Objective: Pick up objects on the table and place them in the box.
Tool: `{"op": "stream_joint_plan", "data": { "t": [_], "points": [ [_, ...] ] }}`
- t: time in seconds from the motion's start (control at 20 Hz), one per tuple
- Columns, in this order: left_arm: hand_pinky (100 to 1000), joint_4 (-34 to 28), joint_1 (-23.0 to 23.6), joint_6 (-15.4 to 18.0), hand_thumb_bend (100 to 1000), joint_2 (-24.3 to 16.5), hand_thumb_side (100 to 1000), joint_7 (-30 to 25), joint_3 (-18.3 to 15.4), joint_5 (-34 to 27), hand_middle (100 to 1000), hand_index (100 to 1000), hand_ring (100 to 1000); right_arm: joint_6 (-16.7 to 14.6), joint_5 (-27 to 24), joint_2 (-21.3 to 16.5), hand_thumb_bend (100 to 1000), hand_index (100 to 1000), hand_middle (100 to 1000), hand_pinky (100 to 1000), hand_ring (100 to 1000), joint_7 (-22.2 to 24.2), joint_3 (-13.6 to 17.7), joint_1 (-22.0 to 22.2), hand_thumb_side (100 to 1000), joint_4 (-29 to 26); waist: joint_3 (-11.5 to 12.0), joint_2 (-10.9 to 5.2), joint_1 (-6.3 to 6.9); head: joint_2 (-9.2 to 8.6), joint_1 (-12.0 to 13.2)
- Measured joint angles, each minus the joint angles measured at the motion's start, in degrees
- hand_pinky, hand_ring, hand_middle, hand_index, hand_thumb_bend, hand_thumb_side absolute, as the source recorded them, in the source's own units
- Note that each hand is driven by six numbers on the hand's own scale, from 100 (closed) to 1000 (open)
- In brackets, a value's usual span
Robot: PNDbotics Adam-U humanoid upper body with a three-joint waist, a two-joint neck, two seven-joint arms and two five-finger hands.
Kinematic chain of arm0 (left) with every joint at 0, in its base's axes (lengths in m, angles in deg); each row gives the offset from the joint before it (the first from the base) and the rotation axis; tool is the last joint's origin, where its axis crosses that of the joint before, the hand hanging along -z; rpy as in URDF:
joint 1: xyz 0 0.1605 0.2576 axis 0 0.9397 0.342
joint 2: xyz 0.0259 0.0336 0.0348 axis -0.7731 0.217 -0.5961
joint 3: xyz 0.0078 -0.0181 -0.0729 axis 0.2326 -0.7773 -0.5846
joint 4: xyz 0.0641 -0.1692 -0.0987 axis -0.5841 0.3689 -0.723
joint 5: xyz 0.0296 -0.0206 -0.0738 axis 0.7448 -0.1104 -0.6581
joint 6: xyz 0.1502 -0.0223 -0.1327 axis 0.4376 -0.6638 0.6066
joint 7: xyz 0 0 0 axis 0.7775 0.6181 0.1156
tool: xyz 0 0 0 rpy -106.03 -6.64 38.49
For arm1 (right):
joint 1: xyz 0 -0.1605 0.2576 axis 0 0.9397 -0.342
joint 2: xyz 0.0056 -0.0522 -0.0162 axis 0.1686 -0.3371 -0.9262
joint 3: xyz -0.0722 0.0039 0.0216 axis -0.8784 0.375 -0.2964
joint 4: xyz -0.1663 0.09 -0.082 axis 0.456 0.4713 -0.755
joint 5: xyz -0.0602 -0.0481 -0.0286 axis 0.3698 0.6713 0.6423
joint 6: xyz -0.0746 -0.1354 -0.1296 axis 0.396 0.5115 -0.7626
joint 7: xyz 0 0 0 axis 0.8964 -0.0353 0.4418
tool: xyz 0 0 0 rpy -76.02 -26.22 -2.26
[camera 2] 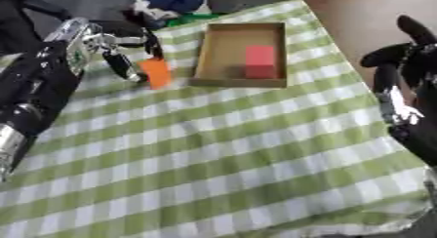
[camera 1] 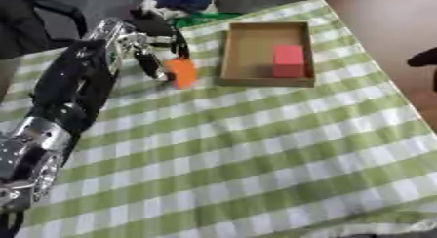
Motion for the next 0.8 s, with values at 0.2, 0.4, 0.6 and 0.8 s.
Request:
{"op": "stream_joint_plan", "data": {
  "t": [0.2, 0.4, 0.6, 0.8],
  "points": [
    [781, 0.2, 0.0, 0.0, 310, 0.1, 100, 0.0, 0.0, 0.0, 569, 712, 689, 0.0, 0.0, 0.0, 100, 1000, 635, 874, 705, 0.0, 0.0, 0.0, 592, 0.0, 0.0, -0.01, 0.01, 0.0, -0.2],
    [774, 0.3, 0.1, 0.0, 311, 0.2, 100, 0.0, 0.0, -0.2, 553, 707, 677, 0.0, 0.0, 0.0, 100, 1000, 635, 874, 705, 0.0, 0.0, 0.0, 591, 0.0, 0.0, -0.02, 0.01, -0.01, -0.3],
    [804, 0.2, 0.1, 0.1, 377, 0.2, 100, 0.1, 0.0, -0.2, 697, 809, 758, 0.0, 0.0, 0.0, 100, 1000, 635, 875, 705, 0.0, 0.0, 0.0, 595, 0.0, 0.0, -0.05, -0.01, -0.01, -0.3],
    [822, 0.1, 0.4, 0.1, 438, 0.2, 100, 0.1, 0.1, 0.1, 748, 828, 787, -0.1, 0.0, 0.0, 100, 1000, 635, 875, 705, 0.1, 0.0, 0.0, 592, 0.1, 0.1, -0.08, -0.04, -0.01, -0.3]
  ]
}}
